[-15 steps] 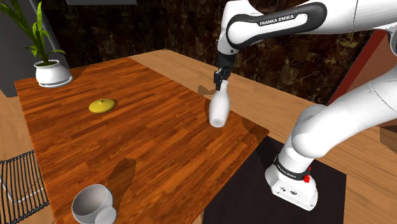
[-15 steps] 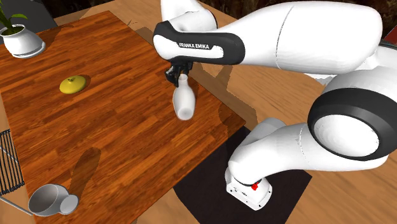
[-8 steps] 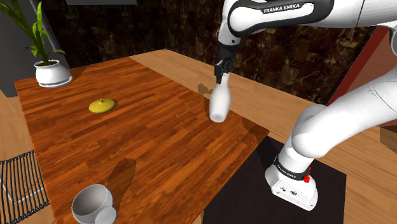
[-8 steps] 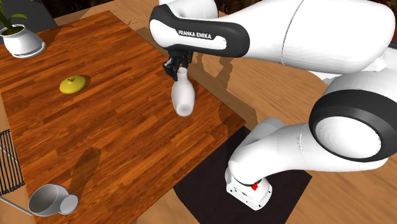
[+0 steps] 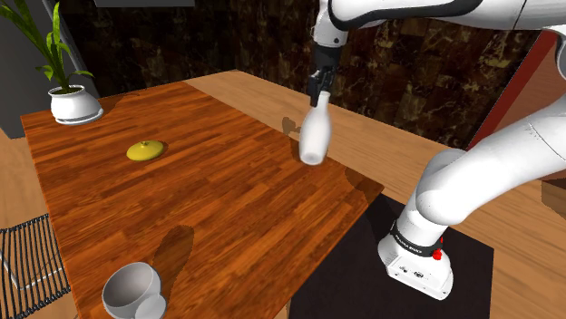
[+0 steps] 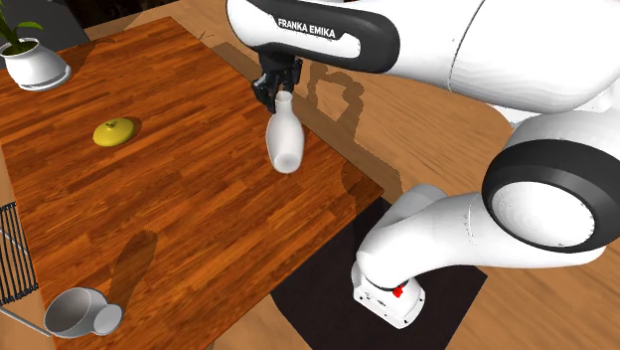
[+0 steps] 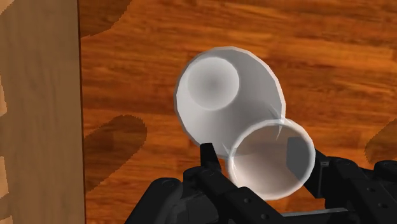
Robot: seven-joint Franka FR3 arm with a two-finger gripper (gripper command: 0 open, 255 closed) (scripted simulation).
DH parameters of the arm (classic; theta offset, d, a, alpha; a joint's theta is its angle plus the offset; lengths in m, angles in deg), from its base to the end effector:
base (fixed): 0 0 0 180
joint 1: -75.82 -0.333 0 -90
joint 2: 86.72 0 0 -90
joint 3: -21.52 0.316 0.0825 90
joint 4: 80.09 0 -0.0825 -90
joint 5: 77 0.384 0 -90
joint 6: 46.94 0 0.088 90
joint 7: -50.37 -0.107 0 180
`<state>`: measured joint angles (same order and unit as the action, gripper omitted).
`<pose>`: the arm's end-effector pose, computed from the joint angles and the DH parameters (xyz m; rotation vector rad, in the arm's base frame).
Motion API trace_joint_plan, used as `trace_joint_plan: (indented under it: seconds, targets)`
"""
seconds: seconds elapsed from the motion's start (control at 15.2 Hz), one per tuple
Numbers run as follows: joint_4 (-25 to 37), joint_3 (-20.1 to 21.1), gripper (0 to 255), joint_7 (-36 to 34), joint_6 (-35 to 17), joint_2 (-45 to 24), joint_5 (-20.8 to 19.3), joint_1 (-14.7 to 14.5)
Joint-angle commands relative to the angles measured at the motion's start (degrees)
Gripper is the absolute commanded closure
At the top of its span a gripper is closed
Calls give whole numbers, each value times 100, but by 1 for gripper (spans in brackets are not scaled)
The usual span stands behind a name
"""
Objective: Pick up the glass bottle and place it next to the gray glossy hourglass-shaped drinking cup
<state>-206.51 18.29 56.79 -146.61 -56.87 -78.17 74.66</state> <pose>0.3986 -0.0203 0.5837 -3.1335 -0.1341 -0.0845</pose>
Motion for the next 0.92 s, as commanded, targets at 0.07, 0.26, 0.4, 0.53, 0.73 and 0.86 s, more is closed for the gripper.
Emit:
trace_joint_plan:
  seconds: [0.07, 0.26, 0.4, 0.53, 0.73, 0.86]
  targets:
    - [256, 0, 255, 4, 217, -40, 3, -1]
    - [524, 3, 255, 5, 442, -83, 7, -4]
    - [708, 5, 255, 5, 591, -117, 9, -6]
    - [896, 6, 255, 6, 741, -156, 12, -8]
    - [1189, 8, 255, 7, 966, -224, 16, -10]
    - [1390, 9, 255, 8, 1116, -275, 19, -12]
